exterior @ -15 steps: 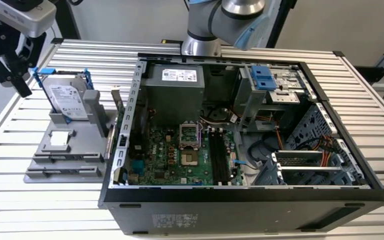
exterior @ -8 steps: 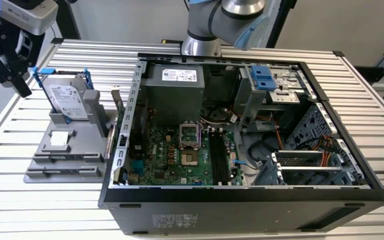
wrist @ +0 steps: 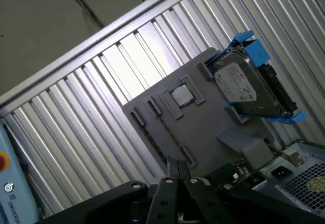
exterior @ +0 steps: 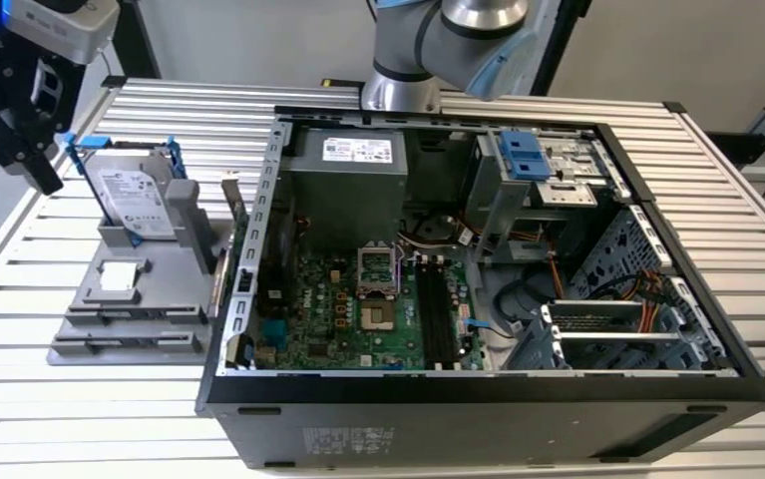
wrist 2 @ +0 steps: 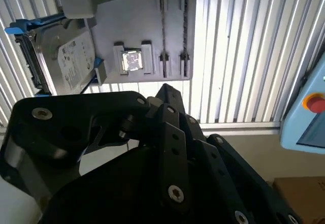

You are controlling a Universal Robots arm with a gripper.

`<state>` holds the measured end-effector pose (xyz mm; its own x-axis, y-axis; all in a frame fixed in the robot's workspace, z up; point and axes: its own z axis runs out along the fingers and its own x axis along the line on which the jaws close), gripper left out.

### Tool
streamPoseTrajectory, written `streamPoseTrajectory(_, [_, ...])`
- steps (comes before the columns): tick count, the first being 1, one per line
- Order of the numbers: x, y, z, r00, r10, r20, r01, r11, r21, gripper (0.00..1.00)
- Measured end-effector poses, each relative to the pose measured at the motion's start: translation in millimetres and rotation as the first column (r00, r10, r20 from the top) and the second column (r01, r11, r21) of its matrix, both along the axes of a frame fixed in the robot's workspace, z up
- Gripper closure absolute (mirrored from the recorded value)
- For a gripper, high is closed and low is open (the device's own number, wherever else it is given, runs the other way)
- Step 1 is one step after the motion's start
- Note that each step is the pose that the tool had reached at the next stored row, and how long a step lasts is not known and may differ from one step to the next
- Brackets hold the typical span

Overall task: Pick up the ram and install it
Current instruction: 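Pick up the ram and move it above insertion slot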

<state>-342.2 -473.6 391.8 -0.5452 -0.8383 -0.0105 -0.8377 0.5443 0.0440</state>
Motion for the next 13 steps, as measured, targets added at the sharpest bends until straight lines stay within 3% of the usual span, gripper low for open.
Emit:
streamPoseTrajectory(4, [0.0, 0.0, 0.0, 0.9987, 0.050, 0.0000, -0.050, 0.9987, 0.0000, 1.00])
streamPoseTrajectory(8, [0.0, 0.0, 0.0, 0.9951, 0.099, 0.0001, -0.099, 0.9951, 0.0000, 1.00])
streamPoseTrajectory(10, [0.0, 0.0, 0.0, 0.9914, 0.131, 0.0000, -0.131, 0.9914, 0.0000, 1.00])
streamPoseTrajectory(13, [0.1, -0.1, 0.0, 0.9828, 0.184, 0.0001, -0.184, 0.9828, 0.0000, 1.00])
